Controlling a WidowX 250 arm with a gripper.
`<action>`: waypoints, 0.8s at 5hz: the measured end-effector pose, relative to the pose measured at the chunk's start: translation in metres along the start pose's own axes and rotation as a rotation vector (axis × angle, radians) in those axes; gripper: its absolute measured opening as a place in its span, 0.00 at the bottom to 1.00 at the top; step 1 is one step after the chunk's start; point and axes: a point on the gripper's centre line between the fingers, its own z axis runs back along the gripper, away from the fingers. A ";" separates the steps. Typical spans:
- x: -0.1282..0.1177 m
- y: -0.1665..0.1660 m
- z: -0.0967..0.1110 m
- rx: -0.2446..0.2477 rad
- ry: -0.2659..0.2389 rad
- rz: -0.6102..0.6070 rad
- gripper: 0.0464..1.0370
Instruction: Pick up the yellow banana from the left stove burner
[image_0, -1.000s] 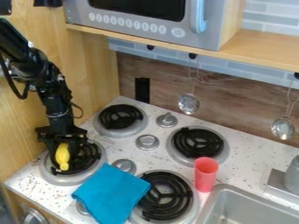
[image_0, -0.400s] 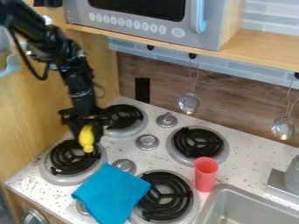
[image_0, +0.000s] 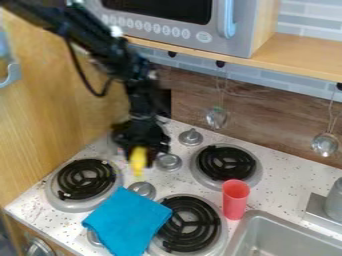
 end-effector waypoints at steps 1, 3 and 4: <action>0.018 -0.019 0.014 0.003 -0.044 -0.015 0.56; 0.041 -0.024 -0.023 0.035 -0.024 0.027 0.63; 0.041 -0.026 -0.039 0.039 -0.022 0.045 0.92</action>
